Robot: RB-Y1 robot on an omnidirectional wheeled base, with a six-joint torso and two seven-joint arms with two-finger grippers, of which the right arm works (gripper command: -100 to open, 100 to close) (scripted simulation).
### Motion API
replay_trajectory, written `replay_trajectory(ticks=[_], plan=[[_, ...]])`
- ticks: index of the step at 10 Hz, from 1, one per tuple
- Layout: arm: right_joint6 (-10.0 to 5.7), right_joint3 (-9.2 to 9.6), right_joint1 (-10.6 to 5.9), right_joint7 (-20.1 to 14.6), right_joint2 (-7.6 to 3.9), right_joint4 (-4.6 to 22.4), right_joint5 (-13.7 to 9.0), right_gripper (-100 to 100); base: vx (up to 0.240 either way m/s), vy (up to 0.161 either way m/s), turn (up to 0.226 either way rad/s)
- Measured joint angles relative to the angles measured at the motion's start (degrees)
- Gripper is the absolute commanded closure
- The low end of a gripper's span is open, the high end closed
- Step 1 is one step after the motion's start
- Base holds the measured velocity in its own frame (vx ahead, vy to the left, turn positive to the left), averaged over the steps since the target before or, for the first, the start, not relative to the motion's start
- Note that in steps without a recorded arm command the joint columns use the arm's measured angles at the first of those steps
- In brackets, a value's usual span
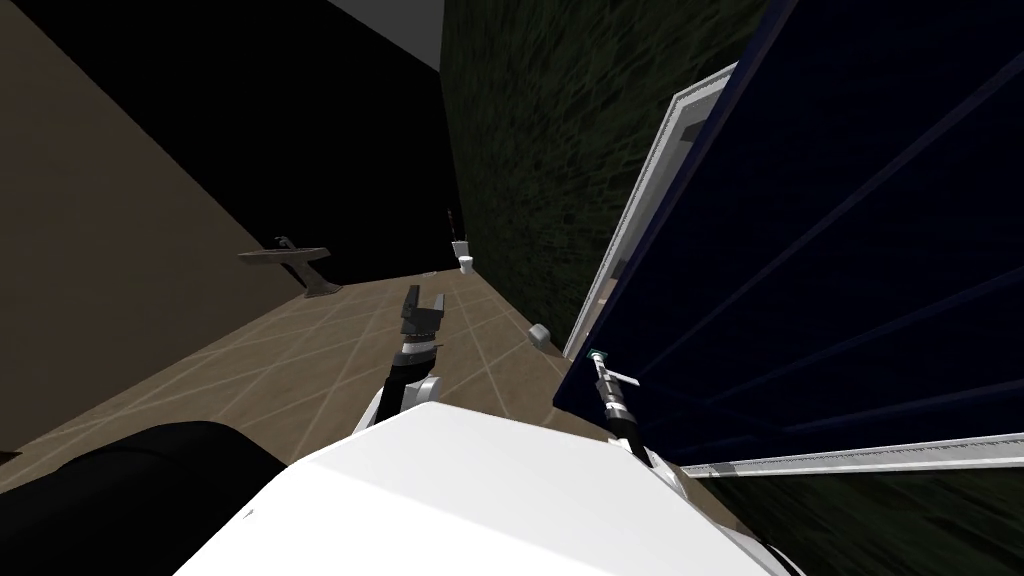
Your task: Pull the door open
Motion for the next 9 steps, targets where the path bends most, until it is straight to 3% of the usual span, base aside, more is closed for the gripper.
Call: replay_trajectory(ticks=[2,5,6,7,8,9], plan=[[-1.6,0.98,-0.2,-1.16,-0.55,1.27,0.78,100,-0.219,-0.048,0.082],[-2.93,2.41,1.02,-3.0,-1.54,1.03,1.96,100,-0.197,-0.043,0.063],[-2.55,2.85,2.27,-3.59,-1.75,-0.94,2.34,100,-0.089,-0.011,0.033],[-2.33,3.06,2.5,-3.69,-1.57,-1.19,2.48,100,-0.125,-0.024,0.098],[-3.53,3.44,2.22,-4.18,-2.08,0.09,2.79,100,-0.183,-0.069,0.141],[-4.82,3.86,2.96,-4.95,-2.69,-0.02,3.15,100,-0.158,-0.062,0.087]])
